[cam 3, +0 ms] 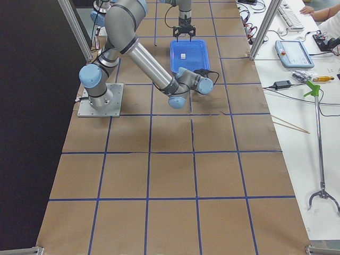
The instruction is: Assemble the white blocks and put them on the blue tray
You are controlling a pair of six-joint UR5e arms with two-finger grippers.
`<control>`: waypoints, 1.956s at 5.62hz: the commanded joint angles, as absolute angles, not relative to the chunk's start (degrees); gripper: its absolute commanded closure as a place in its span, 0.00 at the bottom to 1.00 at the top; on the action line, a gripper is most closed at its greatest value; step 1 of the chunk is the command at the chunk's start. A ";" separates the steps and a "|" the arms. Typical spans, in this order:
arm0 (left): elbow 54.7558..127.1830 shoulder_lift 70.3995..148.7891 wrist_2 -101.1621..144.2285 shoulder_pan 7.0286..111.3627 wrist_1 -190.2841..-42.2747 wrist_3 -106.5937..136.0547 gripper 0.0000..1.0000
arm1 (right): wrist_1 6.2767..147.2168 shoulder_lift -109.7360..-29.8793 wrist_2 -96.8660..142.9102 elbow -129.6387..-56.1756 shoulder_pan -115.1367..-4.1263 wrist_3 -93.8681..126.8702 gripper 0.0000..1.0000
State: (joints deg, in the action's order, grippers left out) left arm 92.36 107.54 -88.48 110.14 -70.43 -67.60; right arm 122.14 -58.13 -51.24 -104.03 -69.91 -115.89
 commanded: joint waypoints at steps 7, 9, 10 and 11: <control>85.34 89.49 -91.84 96.54 -92.30 3.28 0.01 | 134.65 -66.18 -51.06 -106.40 -88.83 -91.22 0.65; 85.52 88.51 -91.41 90.45 -89.73 3.08 0.01 | 150.33 -65.74 -51.15 -115.80 -90.88 -83.07 0.65; 86.91 88.07 -91.32 90.70 -88.95 3.60 0.01 | 152.56 -65.48 -51.24 -117.84 -90.88 -83.32 0.65; 87.71 87.46 -91.41 90.44 -88.34 3.60 0.01 | 154.93 -62.78 -51.24 -117.86 -91.23 -83.67 0.65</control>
State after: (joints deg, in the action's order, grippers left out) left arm 86.92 87.98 -91.38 90.69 -88.90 3.50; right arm 152.53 -64.63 -51.22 -117.16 -90.95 -83.54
